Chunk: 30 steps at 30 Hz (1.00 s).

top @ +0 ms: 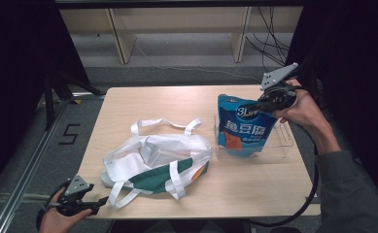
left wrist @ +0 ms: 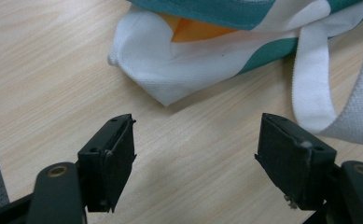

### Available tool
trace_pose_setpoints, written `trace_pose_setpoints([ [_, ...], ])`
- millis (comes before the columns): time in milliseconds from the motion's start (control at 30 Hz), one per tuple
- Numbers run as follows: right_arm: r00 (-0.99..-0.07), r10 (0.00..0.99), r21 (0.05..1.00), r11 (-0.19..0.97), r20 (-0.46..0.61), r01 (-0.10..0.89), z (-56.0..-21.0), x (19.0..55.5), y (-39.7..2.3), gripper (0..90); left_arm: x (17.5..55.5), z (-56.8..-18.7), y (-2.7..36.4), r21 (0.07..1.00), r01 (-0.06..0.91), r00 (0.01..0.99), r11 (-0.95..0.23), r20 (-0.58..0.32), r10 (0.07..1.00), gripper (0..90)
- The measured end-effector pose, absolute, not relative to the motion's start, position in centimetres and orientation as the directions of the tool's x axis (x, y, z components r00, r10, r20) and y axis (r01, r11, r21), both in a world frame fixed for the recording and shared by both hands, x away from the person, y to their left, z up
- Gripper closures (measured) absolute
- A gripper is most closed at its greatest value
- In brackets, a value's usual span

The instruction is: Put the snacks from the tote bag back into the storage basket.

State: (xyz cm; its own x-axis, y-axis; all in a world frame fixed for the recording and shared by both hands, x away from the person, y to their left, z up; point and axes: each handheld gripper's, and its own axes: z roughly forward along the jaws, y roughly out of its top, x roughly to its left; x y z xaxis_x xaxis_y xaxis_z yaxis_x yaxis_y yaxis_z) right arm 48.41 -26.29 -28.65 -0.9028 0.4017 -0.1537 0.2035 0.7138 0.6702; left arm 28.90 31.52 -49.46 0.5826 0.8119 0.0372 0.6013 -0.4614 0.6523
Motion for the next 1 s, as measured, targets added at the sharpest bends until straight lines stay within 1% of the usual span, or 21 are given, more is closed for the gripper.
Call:
trace_pose_setpoints([
  [33, -0.906, 0.399, 0.669, 0.713, -0.143, 0.209, -28.8, 48.4, -26.4, 90.0, 28.9, -49.4, 31.5, 0.653, 0.593, 0.587, -0.471, 0.051, 0.808, 26.9],
  [100, -0.904, 0.405, 0.665, 0.714, -0.137, 0.219, -29.3, 48.4, -26.5, 90.0, 28.9, -49.4, 31.5, 0.652, 0.596, 0.585, -0.470, 0.049, 0.810, 26.9],
  [233, -0.903, 0.412, 0.687, 0.692, -0.123, 0.222, -29.6, 48.4, -27.1, 90.0, 28.9, -49.5, 31.3, 0.656, 0.600, 0.571, -0.457, 0.048, 0.819, 26.9],
  [333, -0.900, 0.419, 0.697, 0.681, -0.119, 0.224, -29.6, 48.3, -27.1, 89.5, 28.9, -49.4, 31.4, 0.653, 0.595, 0.585, -0.468, 0.047, 0.810, 26.9],
  [367, -0.904, 0.407, 0.705, 0.679, -0.133, 0.202, -29.6, 48.4, -27.1, 88.5, 28.9, -49.4, 31.4, 0.653, 0.595, 0.585, -0.468, 0.048, 0.810, 26.9],
  [400, -0.900, 0.420, 0.719, 0.661, -0.116, 0.215, -29.6, 48.4, -27.2, 85.1, 28.9, -49.4, 31.4, 0.654, 0.596, 0.584, -0.466, 0.046, 0.811, 26.9],
  [467, -0.894, 0.435, 0.728, 0.647, -0.108, 0.227, -29.5, 48.4, -27.3, 81.2, 28.9, -49.4, 31.4, 0.654, 0.596, 0.584, -0.466, 0.045, 0.810, 27.0],
  [500, -0.896, 0.430, 0.722, 0.654, -0.109, 0.226, -29.5, 48.2, -27.2, 79.7, 28.9, -49.4, 31.4, 0.648, 0.596, 0.588, -0.474, 0.050, 0.808, 27.0],
  [533, -0.887, 0.443, 0.719, 0.658, -0.130, 0.223, -29.4, 48.1, -27.3, 75.4, 28.9, -49.5, 31.4, 0.657, 0.595, 0.581, -0.463, 0.047, 0.813, 26.9],
  [567, -0.882, 0.453, 0.723, 0.652, -0.128, 0.230, -29.3, 48.1, -27.4, 75.0, 28.9, -49.5, 31.4, 0.652, 0.594, 0.585, -0.471, 0.051, 0.809, 26.9],
  [600, -0.882, 0.457, 0.737, 0.635, -0.117, 0.232, -29.2, 47.9, -27.5, 73.6, 28.9, -49.6, 31.2, 0.663, 0.598, 0.571, -0.451, 0.042, 0.820, 26.9],
  [700, -0.863, 0.492, 0.768, 0.595, -0.115, 0.237, -29.0, 47.6, -27.9, 66.7, 28.9, -49.5, 31.3, 0.653, 0.601, 0.584, -0.461, 0.035, 0.811, 27.0],
  [767, -0.847, 0.516, 0.773, 0.586, -0.125, 0.242, -28.8, 47.3, -28.3, 63.8, 28.9, -49.4, 31.4, 0.651, 0.593, 0.589, -0.474, 0.051, 0.806, 27.0],
  [833, -0.842, 0.527, 0.774, 0.578, -0.114, 0.257, -28.4, 46.9, -28.6, 59.9, 28.9, -49.4, 31.5, 0.648, 0.595, 0.588, -0.475, 0.052, 0.807, 27.0],
  [900, -0.827, 0.546, 0.794, 0.559, -0.134, 0.240, -28.1, 46.4, -28.9, 59.8, 28.9, -49.4, 31.4, 0.649, 0.594, 0.590, -0.476, 0.051, 0.806, 27.0],
  [967, -0.817, 0.563, 0.797, 0.546, -0.123, 0.257, -27.9, 46.0, -29.2, 59.6, 28.9, -49.4, 31.4, 0.653, 0.595, 0.585, -0.468, 0.048, 0.810, 27.0],
  [1000, -0.802, 0.579, 0.808, 0.538, -0.148, 0.239, -27.7, 45.9, -29.5, 60.3, 28.9, -49.4, 31.4, 0.653, 0.594, 0.587, -0.470, 0.048, 0.808, 26.9],
])
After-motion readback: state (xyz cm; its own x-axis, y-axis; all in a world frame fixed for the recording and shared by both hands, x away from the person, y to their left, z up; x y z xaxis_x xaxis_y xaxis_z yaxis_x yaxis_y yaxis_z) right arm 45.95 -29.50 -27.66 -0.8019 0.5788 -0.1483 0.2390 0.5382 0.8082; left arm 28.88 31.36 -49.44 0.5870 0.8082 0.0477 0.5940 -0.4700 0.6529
